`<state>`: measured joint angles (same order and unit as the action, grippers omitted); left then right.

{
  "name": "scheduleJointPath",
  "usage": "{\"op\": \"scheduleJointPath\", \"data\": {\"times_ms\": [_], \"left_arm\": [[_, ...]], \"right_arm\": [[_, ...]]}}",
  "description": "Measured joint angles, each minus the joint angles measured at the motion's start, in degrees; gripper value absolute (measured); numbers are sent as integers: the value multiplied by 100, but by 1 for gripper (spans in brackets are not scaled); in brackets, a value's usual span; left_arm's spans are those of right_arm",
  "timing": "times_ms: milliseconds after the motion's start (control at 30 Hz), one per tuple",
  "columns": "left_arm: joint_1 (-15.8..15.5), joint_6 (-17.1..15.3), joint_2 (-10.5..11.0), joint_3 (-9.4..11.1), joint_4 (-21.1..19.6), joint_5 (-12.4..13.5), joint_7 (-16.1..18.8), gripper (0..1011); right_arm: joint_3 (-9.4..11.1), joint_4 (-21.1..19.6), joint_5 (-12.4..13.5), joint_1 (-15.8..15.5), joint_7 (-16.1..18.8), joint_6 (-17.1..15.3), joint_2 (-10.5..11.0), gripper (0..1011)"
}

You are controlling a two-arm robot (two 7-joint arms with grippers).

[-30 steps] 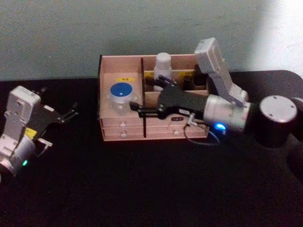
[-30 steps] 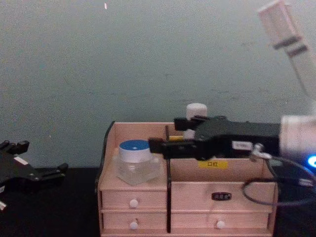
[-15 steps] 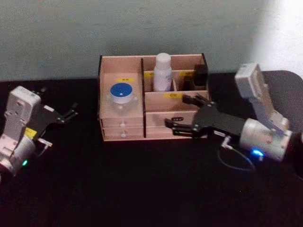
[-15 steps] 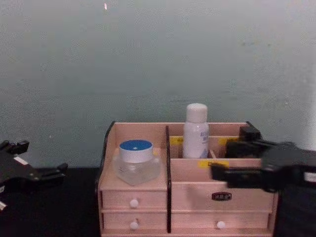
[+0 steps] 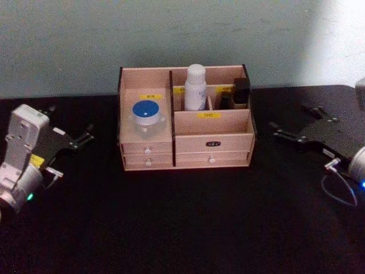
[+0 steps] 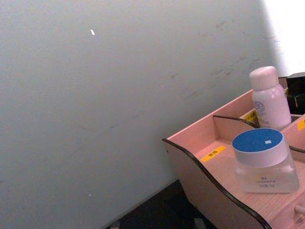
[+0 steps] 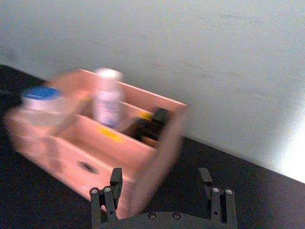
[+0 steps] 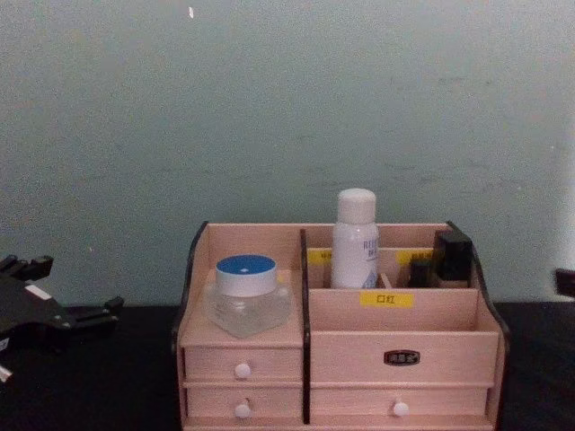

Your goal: Pick up the facial cleanser and watermelon frost from the table and place them into the tiered storage box.

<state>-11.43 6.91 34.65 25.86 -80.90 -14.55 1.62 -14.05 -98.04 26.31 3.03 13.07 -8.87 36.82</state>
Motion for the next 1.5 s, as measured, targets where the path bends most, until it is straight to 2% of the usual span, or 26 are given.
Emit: {"op": "scheduleJointPath", "data": {"times_ms": [133, 167, 267, 467, 700, 1500], "left_arm": [[0, 0, 0, 0, 0, 0, 0, 1001], [0, 0, 0, 0, 0, 0, 0, 1001], [0, 0, 0, 0, 0, 0, 0, 1001], [0, 0, 0, 0, 0, 0, 0, 1001], [0, 0, 0, 0, 0, 0, 0, 1001], [0, 0, 0, 0, 0, 0, 0, 1001]], "right_arm": [[62, 126, -440, -37, -765, -225, -251, 1002], [62, 126, -440, -37, -765, -225, -251, 1002], [-23, 355, -806, 27, -1280, -434, -511, 1002], [-191, 750, -1207, 189, -1631, -577, -808, 1002], [-218, 1037, -1342, 294, -1705, -603, -1028, 1002], [-231, 984, -1344, 280, -1711, -600, -987, 1002]]}}
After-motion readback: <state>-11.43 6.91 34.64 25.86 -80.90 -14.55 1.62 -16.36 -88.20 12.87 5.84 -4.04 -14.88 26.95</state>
